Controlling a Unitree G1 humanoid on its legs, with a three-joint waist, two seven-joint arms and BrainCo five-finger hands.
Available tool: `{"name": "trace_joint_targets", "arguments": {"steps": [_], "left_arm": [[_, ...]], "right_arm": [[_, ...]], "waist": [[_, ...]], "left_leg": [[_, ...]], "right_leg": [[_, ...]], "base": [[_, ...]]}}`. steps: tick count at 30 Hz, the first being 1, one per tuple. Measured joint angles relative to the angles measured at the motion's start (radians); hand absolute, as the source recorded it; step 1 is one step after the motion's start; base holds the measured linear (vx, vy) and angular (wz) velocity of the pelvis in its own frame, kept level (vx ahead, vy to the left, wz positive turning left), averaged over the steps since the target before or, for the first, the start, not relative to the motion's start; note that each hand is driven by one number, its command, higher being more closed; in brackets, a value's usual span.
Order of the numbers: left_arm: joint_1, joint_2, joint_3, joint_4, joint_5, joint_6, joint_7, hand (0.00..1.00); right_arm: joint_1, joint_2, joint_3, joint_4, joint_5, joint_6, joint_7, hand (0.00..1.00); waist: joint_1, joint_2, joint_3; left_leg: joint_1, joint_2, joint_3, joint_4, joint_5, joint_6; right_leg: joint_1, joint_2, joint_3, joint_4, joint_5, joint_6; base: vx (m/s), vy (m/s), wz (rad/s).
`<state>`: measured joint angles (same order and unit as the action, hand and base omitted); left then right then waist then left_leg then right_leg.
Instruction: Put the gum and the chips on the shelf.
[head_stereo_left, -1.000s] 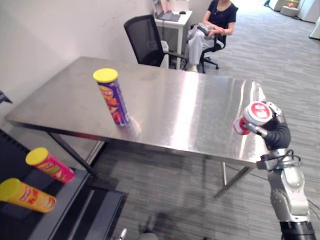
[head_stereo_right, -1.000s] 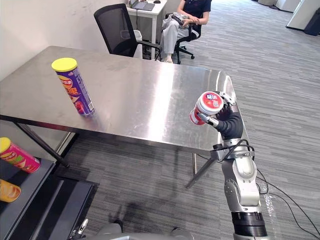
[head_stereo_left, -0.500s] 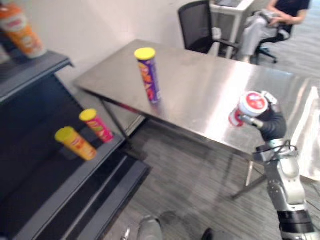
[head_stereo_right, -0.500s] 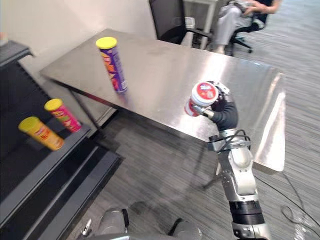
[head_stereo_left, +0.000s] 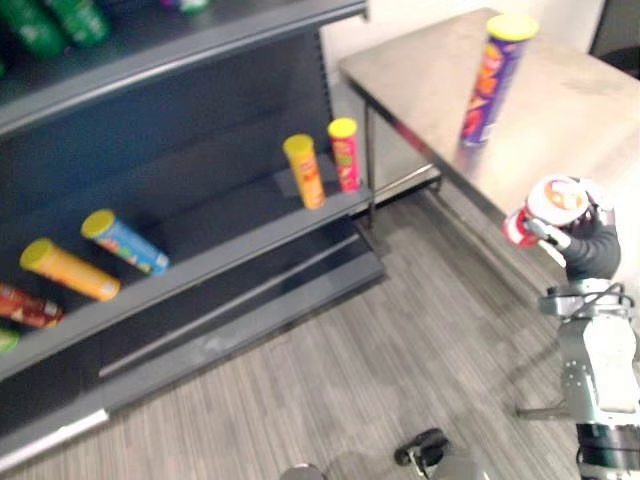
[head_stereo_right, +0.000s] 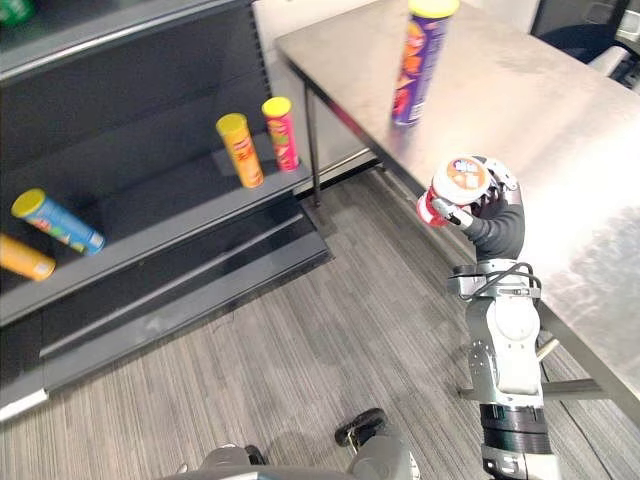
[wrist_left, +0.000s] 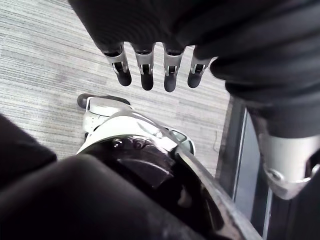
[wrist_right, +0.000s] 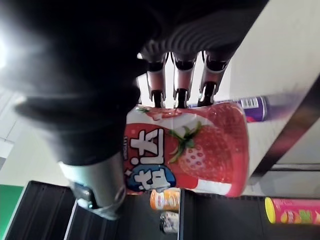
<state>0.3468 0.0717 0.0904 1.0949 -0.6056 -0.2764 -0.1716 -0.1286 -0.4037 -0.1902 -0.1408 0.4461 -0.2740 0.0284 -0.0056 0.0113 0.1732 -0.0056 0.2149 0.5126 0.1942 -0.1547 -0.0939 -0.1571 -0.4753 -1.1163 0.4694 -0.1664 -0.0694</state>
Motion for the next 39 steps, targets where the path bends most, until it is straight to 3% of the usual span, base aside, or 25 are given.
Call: {"name": "trace_joint_targets", "arguments": {"steps": [1,2,5,8,17,26,31,33,34,35,36,37,38,39], "left_arm": [[-0.001,0.02,-0.007,-0.003,-0.002,0.001,0.001,0.0],[-0.001,0.02,-0.005,-0.003,-0.003,0.003,0.006,0.0],[0.004,0.02,-0.005,-0.025,-0.01,0.003,0.007,0.0],[0.004,0.022,-0.005,-0.043,-0.019,0.002,0.003,0.0],[0.004,0.019,-0.005,-0.079,-0.021,-0.004,-0.011,0.0],[0.004,0.018,-0.015,-0.085,-0.05,-0.013,-0.03,0.0],[0.004,0.023,-0.027,-0.124,-0.06,-0.03,-0.026,0.0],[0.004,0.021,-0.029,-0.14,-0.059,-0.03,-0.007,0.0],[0.004,0.021,-0.032,-0.143,-0.059,-0.03,-0.001,0.0],[0.011,0.023,-0.038,-0.153,-0.056,-0.028,0.01,0.0],[0.014,0.024,-0.059,-0.166,-0.053,-0.026,0.012,0.0],[0.009,0.035,-0.069,-0.168,-0.049,-0.025,0.013,0.0],[0.001,0.061,-0.085,-0.164,-0.038,-0.019,0.014,0.0],[-0.009,0.081,-0.096,-0.156,-0.021,-0.014,0.013,0.0]], "right_arm": [[0.0,0.008,0.002,0.0,0.0,0.001,0.002,1.0],[0.0,0.011,0.002,0.0,-0.002,0.001,0.004,1.0],[0.003,0.011,0.002,0.0,-0.007,0.0,0.004,1.0],[0.006,0.013,0.003,0.0,-0.007,0.0,0.009,1.0],[-0.016,0.031,0.015,0.0,-0.016,-0.001,0.028,1.0],[-0.046,0.03,0.077,0.001,-0.016,0.002,0.08,1.0],[-0.047,0.03,0.141,0.015,-0.017,0.004,0.117,1.0],[-0.044,0.035,0.169,0.029,-0.017,0.006,0.136,1.0],[-0.044,0.042,0.175,0.032,-0.017,0.008,0.138,1.0],[-0.038,0.065,0.178,0.035,-0.016,0.008,0.144,1.0],[-0.012,0.084,0.178,0.033,-0.016,0.002,0.143,1.0],[0.005,0.093,0.178,0.029,-0.016,0.0,0.138,1.0],[0.036,0.111,0.183,0.022,-0.017,0.001,0.122,1.0],[0.066,0.117,0.185,-0.008,-0.018,-0.001,0.101,1.0]], "waist": [[0.009,-0.026,0.007],[0.011,-0.033,0.005],[0.012,-0.033,0.005],[0.011,-0.035,0.006],[0.037,-0.033,0.005],[0.046,-0.037,0.007],[0.075,-0.048,0.015],[0.092,-0.047,0.017],[0.094,-0.045,0.019],[0.093,-0.044,0.023],[0.08,-0.029,0.032],[0.073,-0.027,0.034],[0.067,-0.033,0.035],[0.056,-0.05,0.036]], "left_leg": [[-0.002,-0.031,-0.002,-0.011,0.001,-0.006],[0.0,-0.043,-0.004,-0.015,0.001,-0.006],[-0.007,-0.075,-0.006,-0.033,-0.007,-0.002],[-0.014,-0.09,-0.007,-0.038,-0.001,0.007],[-0.018,-0.082,-0.001,-0.041,0.01,0.01],[-0.002,-0.086,-0.005,-0.05,0.011,0.01],[-0.04,-0.081,-0.038,0.075,-0.056,0.042],[-0.061,-0.093,-0.074,0.117,-0.077,0.07],[-0.066,-0.098,-0.091,0.123,-0.081,0.077],[-0.069,-0.117,-0.136,0.129,-0.084,0.088],[-0.075,-0.128,-0.217,0.144,-0.091,0.111],[-0.087,-0.125,-0.265,0.156,-0.093,0.123],[-0.112,-0.131,-0.344,0.168,-0.093,0.138],[-0.139,-0.156,-0.399,0.177,-0.086,0.138]], "right_leg": [[-0.001,-0.03,0.0,0.001,0.03,0.004],[-0.001,-0.035,0.003,-0.001,0.046,0.004],[-0.008,-0.03,0.048,-0.072,0.158,0.011],[-0.017,-0.02,0.083,-0.119,0.218,0.018],[-0.031,0.006,0.126,-0.125,0.226,0.017],[-0.01,-0.011,0.138,-0.112,0.226,0.017],[0.016,-0.054,0.139,-0.076,0.238,0.033],[0.027,-0.076,0.161,-0.071,0.296,0.042],[0.028,-0.08,0.19,-0.064,0.324,0.039],[0.016,-0.094,0.296,-0.027,0.376,-0.004],[-0.036,-0.073,0.505,0.046,0.377,-0.012],[-0.048,-0.021,0.622,0.055,0.309,0.033],[-0.059,0.094,0.813,0.054,0.178,0.098],[-0.066,0.163,0.91,0.041,0.129,0.113]], "base": [[-0.15,0.212,0.3],[-0.12,0.143,0.17],[-0.12,0.175,0.01],[-0.03,0.182,0.01],[0.07,0.031,-0.01],[0.0,-0.029,0.05],[-0.04,0.031,0.18],[-0.09,0.158,0.41],[-0.08,0.194,0.62],[-0.08,0.199,1.13],[-0.05,0.167,1.34],[-0.02,0.075,1.76],[0.0,0.002,1.94],[0.0,-0.001,1.98]]}}
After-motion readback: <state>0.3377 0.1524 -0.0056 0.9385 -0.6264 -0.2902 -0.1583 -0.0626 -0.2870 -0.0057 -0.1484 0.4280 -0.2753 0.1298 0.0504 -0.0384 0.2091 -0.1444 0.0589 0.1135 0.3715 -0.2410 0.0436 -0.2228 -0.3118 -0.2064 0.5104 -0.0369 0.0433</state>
